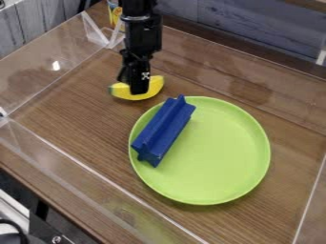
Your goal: Put the banana in the green plate
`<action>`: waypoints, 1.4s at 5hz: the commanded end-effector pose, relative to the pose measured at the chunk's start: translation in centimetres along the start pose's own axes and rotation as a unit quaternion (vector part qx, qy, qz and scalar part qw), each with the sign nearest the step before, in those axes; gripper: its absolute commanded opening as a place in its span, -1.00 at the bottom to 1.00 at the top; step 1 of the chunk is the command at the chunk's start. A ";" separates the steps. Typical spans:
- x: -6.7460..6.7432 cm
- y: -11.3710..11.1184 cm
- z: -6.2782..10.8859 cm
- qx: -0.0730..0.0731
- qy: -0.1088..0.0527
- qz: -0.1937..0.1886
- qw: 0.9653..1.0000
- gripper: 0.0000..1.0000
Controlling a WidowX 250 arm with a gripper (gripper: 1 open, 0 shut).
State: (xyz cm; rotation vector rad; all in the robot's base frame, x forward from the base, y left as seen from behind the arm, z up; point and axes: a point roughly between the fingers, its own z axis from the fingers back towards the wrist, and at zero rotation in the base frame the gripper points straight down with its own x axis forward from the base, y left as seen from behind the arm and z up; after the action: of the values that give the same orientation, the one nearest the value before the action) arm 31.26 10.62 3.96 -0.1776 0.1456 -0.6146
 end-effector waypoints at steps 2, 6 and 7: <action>0.4 0.3 4.1 0.043 -0.043 0.058 0.996 -1.00; 2.2 -9.1 4.6 0.048 -0.048 0.029 0.997 -1.00; 2.6 -10.2 4.8 0.050 -0.048 0.015 0.997 -1.00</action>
State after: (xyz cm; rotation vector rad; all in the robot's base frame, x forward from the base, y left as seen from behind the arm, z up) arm 28.30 1.57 8.54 -0.1337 0.0911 -0.5741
